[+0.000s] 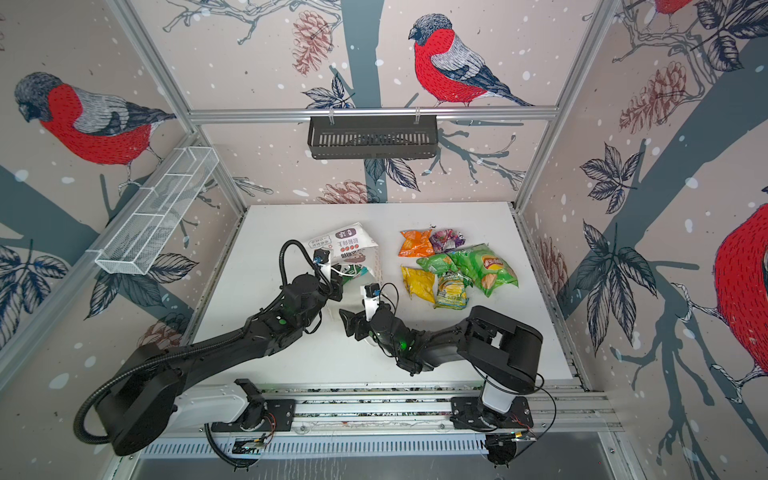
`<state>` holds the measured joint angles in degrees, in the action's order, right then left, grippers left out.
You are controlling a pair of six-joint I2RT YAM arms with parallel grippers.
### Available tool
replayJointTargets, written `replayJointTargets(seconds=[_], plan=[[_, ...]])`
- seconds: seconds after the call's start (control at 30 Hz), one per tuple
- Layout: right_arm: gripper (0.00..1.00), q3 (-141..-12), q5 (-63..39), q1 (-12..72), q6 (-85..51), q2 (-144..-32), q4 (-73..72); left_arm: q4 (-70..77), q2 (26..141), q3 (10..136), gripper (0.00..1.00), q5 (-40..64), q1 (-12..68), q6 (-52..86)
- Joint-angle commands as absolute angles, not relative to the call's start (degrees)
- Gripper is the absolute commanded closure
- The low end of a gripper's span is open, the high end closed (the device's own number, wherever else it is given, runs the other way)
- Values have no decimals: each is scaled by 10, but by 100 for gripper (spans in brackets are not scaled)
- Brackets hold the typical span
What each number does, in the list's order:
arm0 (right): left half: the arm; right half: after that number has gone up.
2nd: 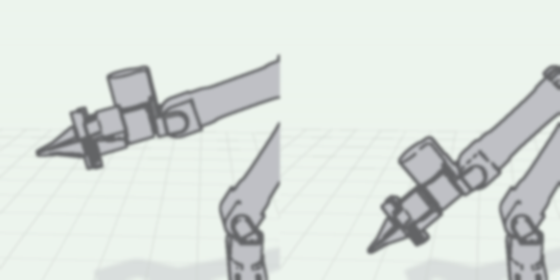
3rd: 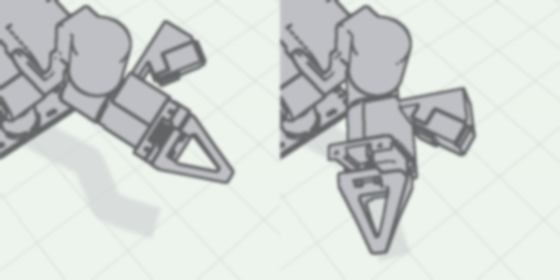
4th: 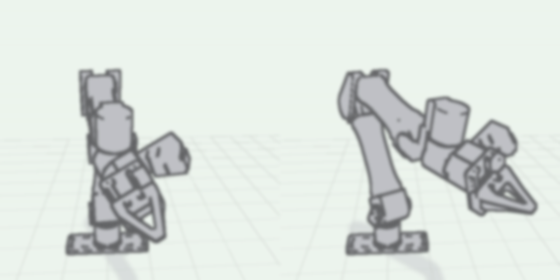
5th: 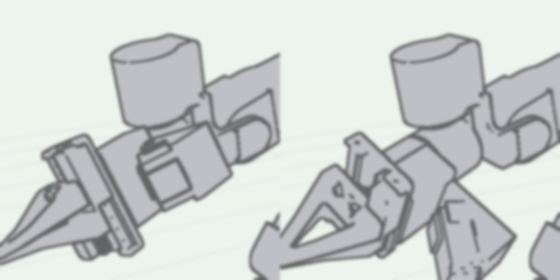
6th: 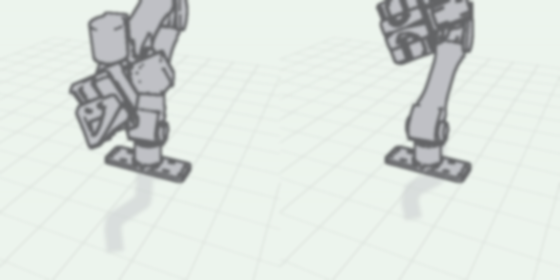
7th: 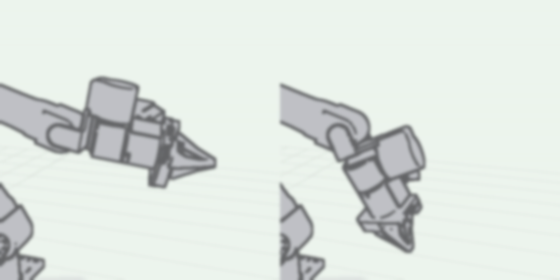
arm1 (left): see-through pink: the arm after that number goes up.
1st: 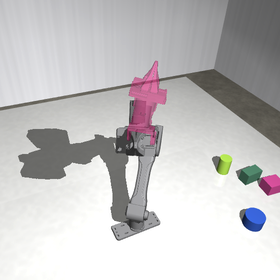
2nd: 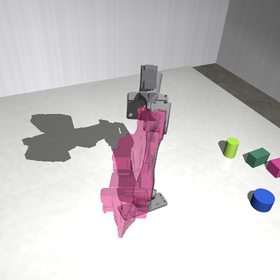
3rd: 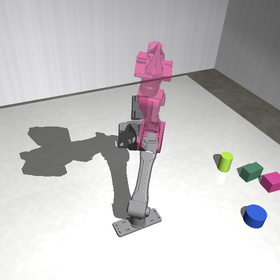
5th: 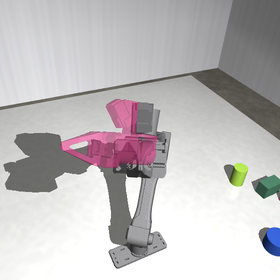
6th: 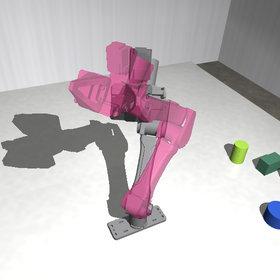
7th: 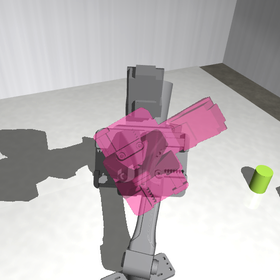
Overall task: Take the snacks out of the paper bag
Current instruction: Pick up the snack from the paper bag.
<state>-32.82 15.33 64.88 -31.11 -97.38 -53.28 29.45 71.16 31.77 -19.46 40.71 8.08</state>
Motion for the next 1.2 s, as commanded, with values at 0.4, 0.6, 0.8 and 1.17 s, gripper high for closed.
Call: replayJointTargets(seconds=[0.4,0.6,0.8,1.17], plan=[[21,-381,185,652,-240,-1076,-580,320,692,312,100,-201,415,77],[21,-416,170,642,-239,-1109,-548,323,692,310,100,-203,416,75],[21,-430,170,637,-222,-1118,-552,333,684,303,100,-205,416,70],[25,-461,115,617,-241,-1160,-575,353,668,287,100,-210,417,70]])
